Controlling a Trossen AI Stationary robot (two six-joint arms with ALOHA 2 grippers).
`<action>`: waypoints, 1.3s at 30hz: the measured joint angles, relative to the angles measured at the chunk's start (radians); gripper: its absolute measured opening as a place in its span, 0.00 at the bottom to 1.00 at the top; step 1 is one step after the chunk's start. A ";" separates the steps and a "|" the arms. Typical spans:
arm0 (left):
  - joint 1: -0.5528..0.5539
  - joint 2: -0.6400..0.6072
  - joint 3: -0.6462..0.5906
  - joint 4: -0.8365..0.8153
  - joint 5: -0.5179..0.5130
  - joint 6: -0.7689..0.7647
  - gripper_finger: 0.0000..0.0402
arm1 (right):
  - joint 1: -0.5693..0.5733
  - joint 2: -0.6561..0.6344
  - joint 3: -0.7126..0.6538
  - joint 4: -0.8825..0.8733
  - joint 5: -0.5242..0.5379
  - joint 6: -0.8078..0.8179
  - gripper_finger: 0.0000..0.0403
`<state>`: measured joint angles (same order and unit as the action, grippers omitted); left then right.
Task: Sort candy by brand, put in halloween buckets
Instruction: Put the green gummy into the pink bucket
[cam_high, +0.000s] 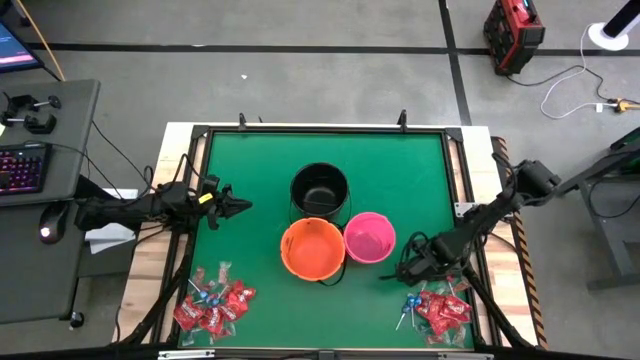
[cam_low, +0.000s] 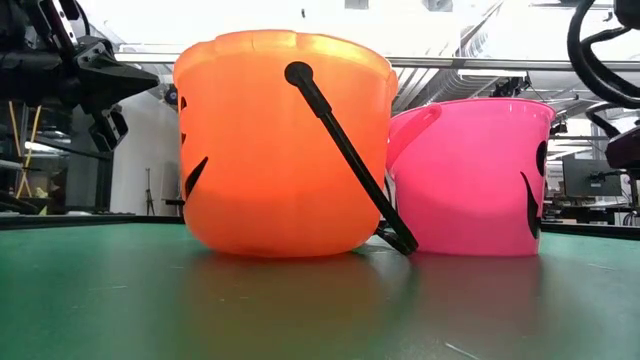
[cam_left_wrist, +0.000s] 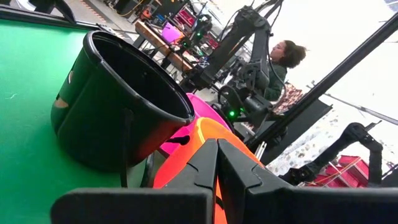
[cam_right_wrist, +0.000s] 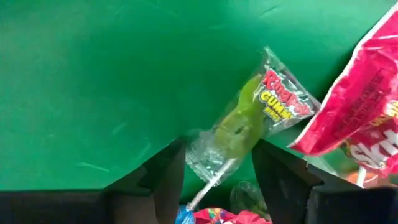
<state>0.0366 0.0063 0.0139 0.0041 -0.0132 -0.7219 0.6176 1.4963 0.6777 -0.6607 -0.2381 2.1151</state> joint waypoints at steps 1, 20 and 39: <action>0.000 0.000 0.000 0.000 0.000 0.000 0.00 | 0.000 0.004 0.000 0.001 0.002 -0.024 0.44; 0.000 0.000 0.000 0.000 0.000 0.000 0.00 | 0.028 -0.177 0.362 -0.489 0.283 -0.440 0.02; 0.000 0.000 0.000 0.000 0.000 0.000 0.00 | -0.233 -0.043 0.514 -0.177 0.489 -0.950 0.01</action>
<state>0.0364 0.0063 0.0139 0.0044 -0.0132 -0.7219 0.3849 1.4537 1.1913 -0.8379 0.2505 1.1650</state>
